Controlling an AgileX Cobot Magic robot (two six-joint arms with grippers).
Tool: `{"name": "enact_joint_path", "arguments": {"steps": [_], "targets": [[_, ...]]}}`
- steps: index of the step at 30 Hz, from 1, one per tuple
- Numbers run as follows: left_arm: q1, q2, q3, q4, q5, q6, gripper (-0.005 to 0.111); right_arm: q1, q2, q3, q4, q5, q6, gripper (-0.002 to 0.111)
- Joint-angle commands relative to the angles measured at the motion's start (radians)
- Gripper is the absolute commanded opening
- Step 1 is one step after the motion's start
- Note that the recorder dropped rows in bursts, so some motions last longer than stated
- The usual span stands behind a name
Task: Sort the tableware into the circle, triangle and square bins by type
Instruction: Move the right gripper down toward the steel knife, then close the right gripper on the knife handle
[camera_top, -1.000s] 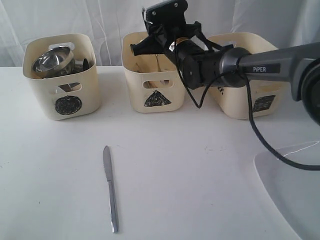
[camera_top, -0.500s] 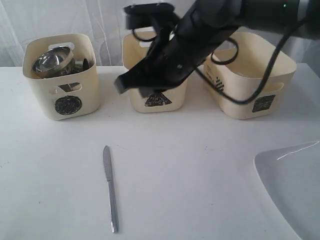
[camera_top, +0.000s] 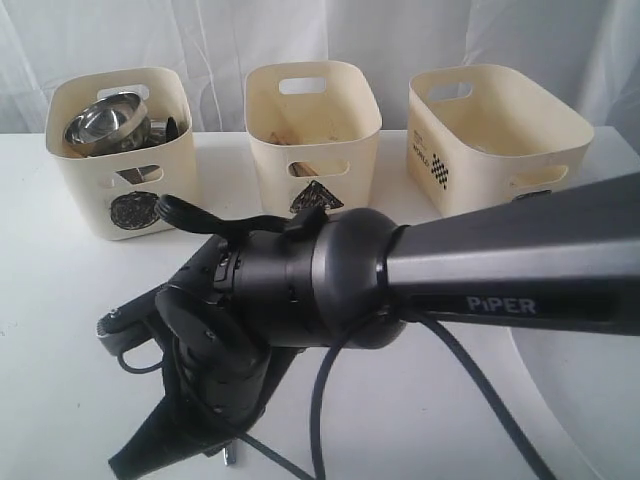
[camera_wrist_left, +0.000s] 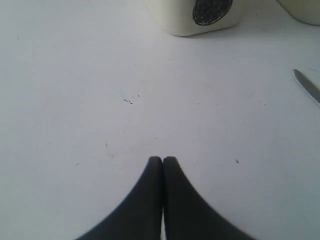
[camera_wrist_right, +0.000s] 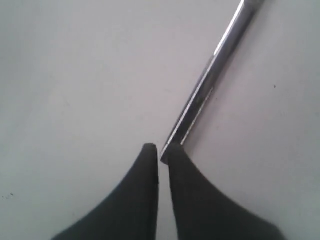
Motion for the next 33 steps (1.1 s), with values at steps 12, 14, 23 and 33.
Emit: {"name": "enact_joint_path", "arguments": {"steps": [12, 14, 23, 33], "targets": [[0.003, 0.001, 0.004, -0.014, 0.003, 0.0, 0.0, -0.14, 0.037, -0.021, 0.022, -0.06, 0.162, 0.04], [0.003, 0.001, 0.004, -0.014, 0.003, 0.0, 0.0, -0.151, 0.054, -0.046, 0.022, -0.036, 0.157, 0.04], [0.003, 0.001, 0.004, -0.014, 0.003, 0.0, 0.0, -0.149, 0.132, -0.173, 0.022, 0.049, 0.126, 0.04], [0.003, 0.001, 0.004, -0.014, 0.003, 0.0, 0.0, -0.145, 0.186, -0.184, 0.038, 0.076, 0.07, 0.04]]}}
